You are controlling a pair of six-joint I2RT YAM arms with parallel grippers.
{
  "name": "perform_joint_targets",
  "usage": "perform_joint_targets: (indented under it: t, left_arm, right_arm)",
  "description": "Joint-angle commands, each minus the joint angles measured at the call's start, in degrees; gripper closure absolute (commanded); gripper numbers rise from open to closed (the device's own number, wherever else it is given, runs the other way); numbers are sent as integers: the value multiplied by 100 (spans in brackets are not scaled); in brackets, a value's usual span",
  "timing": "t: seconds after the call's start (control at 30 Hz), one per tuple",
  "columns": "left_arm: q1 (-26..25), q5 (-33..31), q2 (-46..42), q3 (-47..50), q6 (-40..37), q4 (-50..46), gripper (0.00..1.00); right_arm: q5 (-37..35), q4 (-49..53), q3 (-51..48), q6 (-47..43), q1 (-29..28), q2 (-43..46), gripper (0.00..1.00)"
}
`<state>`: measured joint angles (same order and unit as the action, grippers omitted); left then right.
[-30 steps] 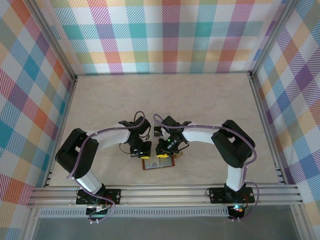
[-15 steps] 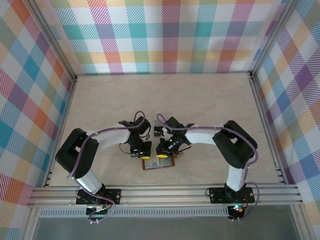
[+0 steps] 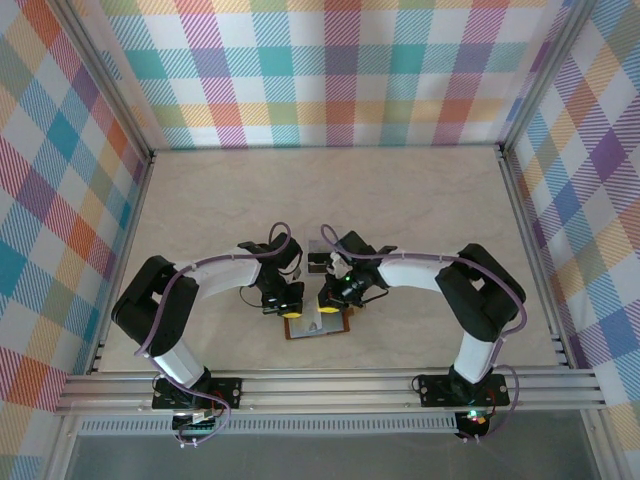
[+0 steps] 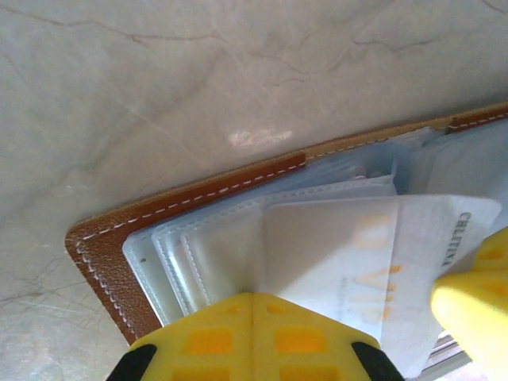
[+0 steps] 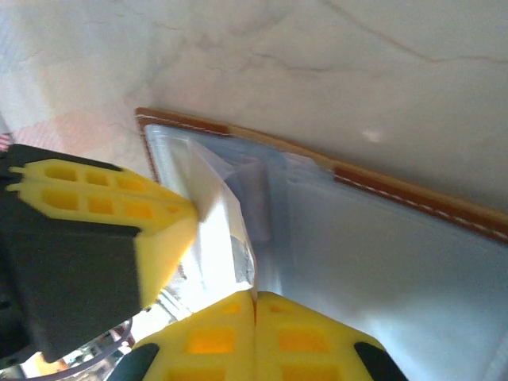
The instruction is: Take the credit cards out of the card holder
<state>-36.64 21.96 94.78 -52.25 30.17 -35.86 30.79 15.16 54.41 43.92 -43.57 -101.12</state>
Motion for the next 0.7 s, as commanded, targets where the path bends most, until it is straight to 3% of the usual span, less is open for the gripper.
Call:
perform_joint_targets:
  t: [0.0, 0.3, 0.5, 0.67]
  left_arm:
    - [-79, -315, 243, 224, -5, -248, 100]
    - [-80, -411, -212, 11, 128, -233, 96]
    - [-69, -468, -586, -135, 175, -257, 93]
    - [-47, -862, -866, -172, 133, -360, 93]
  right_arm:
    - [-585, 851, 198, -501, 114, 258, 100]
    - [-1333, 1932, 665, -1101, 225, 471, 100]
    - [-1251, 1973, 886, -1365, 243, 669, 100]
    - [-1371, 1888, 1045, -2247, 286, 888, 100]
